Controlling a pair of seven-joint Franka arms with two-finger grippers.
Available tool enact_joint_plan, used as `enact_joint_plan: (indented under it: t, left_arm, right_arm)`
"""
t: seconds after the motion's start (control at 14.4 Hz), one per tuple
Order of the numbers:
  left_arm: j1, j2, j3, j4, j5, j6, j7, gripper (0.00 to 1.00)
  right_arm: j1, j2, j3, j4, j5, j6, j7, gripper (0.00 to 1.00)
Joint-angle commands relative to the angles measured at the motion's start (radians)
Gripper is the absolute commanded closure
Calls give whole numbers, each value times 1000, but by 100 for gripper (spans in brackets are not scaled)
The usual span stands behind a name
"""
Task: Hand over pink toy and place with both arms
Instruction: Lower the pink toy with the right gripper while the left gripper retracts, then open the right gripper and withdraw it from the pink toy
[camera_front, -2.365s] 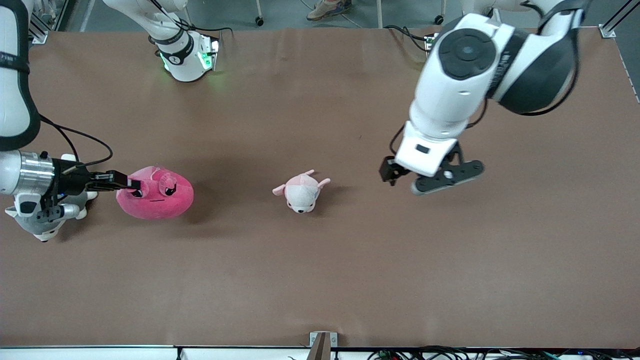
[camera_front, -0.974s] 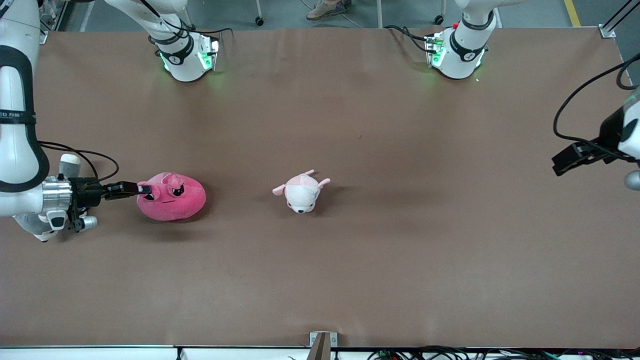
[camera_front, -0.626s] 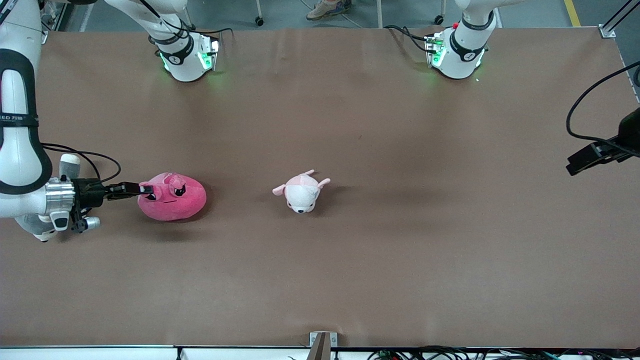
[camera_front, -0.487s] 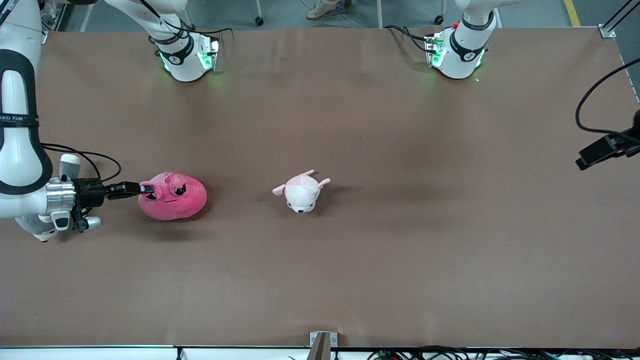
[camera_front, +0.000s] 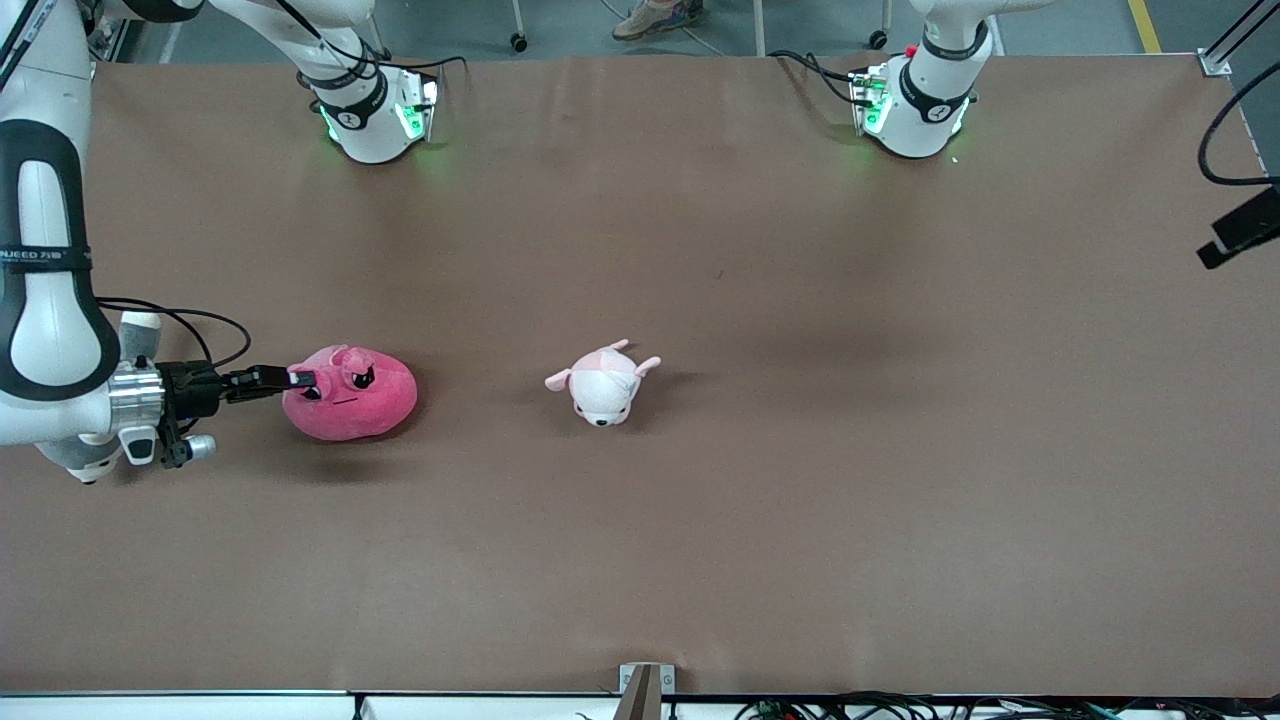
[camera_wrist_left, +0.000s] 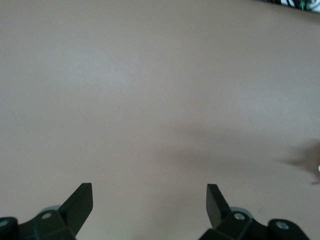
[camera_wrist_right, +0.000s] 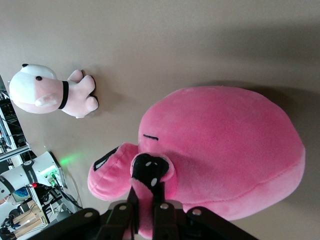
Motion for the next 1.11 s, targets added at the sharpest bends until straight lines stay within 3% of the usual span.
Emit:
enact_joint_plan:
  t: [0.0, 0.42, 0.63, 1.04]
  left_arm:
    - [-63, -77, 12, -115, -12, 38, 8, 0]
    - [-138, -114, 15, -173, -11, 64, 9, 0]
    - [-181, -117, 26, -191, -6, 64, 8, 0]
    - [-178, -108, 18, -188, 0, 61, 8, 0]
  right_arm:
    - [-21, 3, 12, 68, -3, -20, 12, 0]
    - [-44, -14, 11, 214, -112, -66, 81, 0]
    - [-31, -64, 15, 287, -217, -109, 191, 0]
    - [84, -247, 19, 291, -489, -106, 495, 0]
